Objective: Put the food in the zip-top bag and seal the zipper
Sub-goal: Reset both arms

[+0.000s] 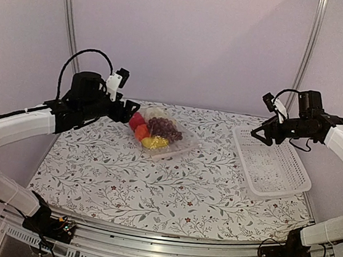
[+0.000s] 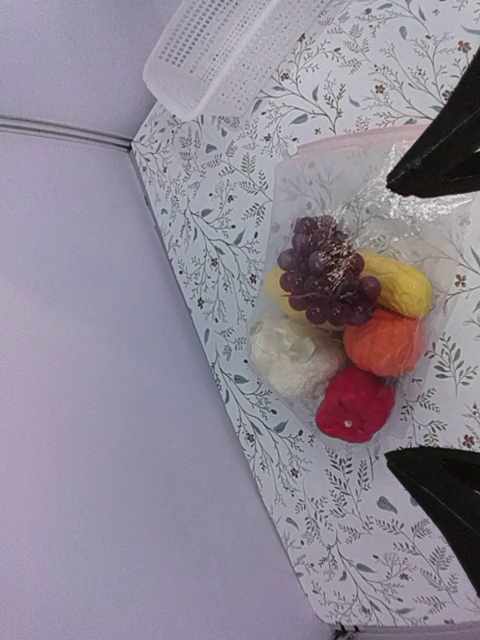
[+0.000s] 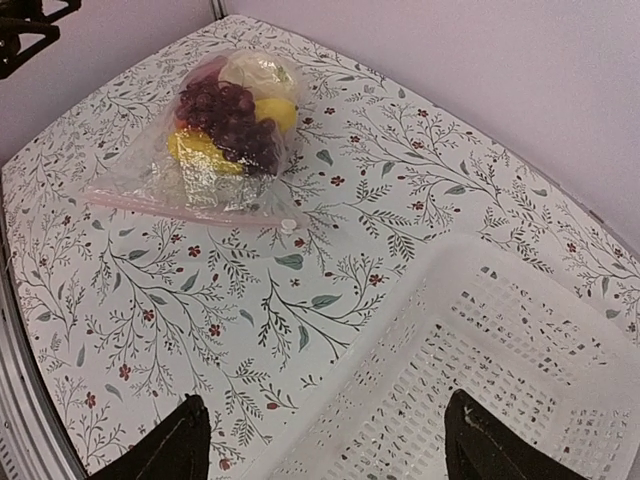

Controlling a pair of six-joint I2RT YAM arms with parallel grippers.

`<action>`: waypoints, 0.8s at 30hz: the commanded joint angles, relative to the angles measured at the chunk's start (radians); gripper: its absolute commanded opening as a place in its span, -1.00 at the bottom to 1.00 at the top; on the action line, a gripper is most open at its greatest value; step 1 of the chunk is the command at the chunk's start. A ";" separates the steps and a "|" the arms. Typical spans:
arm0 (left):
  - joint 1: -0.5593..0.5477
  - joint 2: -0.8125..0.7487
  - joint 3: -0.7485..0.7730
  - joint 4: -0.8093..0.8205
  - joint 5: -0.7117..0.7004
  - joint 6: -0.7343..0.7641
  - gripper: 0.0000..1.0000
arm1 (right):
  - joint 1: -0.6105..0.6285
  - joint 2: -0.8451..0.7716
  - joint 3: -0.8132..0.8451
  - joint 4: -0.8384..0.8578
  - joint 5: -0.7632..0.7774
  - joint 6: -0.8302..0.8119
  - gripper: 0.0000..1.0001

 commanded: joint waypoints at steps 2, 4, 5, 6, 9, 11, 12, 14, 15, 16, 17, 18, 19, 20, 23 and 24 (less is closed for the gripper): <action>0.012 0.030 0.008 -0.020 -0.079 0.033 0.72 | -0.022 -0.105 -0.103 0.109 0.106 0.047 0.72; 0.013 0.036 0.011 -0.012 -0.091 0.026 0.73 | -0.024 -0.147 -0.143 0.150 0.126 0.064 0.87; 0.014 0.038 0.016 -0.012 -0.100 0.017 0.73 | -0.027 -0.159 -0.158 0.172 0.132 0.077 0.95; 0.014 0.039 0.028 -0.016 -0.106 0.003 0.74 | -0.030 -0.174 -0.173 0.196 0.139 0.089 0.97; 0.013 0.039 0.069 -0.052 -0.112 -0.049 0.99 | -0.034 -0.191 -0.196 0.282 0.210 0.146 0.98; 0.013 0.033 0.104 -0.085 -0.120 -0.071 0.99 | -0.033 -0.188 -0.192 0.330 0.281 0.199 0.98; 0.013 0.026 0.113 -0.094 -0.123 -0.074 0.99 | -0.035 -0.184 -0.189 0.353 0.319 0.220 0.98; 0.013 0.006 0.109 -0.099 -0.138 -0.069 0.99 | -0.035 -0.178 -0.199 0.427 0.389 0.267 0.98; 0.014 -0.011 0.093 -0.086 -0.151 -0.067 0.99 | -0.036 -0.179 -0.209 0.470 0.413 0.286 0.98; 0.017 -0.025 0.070 -0.065 -0.170 -0.074 0.99 | -0.037 -0.184 -0.220 0.511 0.442 0.315 0.98; 0.020 -0.038 0.047 -0.041 -0.192 -0.099 0.99 | -0.036 -0.187 -0.226 0.537 0.451 0.351 0.98; 0.027 -0.050 0.026 -0.024 -0.210 -0.133 0.99 | -0.036 -0.188 -0.226 0.548 0.444 0.367 0.98; 0.036 -0.059 0.013 -0.021 -0.219 -0.173 0.99 | -0.036 -0.186 -0.221 0.553 0.439 0.384 0.98; 0.046 -0.066 0.003 -0.024 -0.209 -0.198 0.99 | -0.037 -0.180 -0.222 0.555 0.440 0.395 0.98; 0.060 -0.072 -0.013 -0.038 -0.184 -0.220 0.99 | -0.036 -0.166 -0.255 0.576 0.450 0.409 0.98; 0.061 -0.074 -0.019 -0.039 -0.184 -0.219 0.99 | -0.037 -0.165 -0.274 0.591 0.448 0.409 0.98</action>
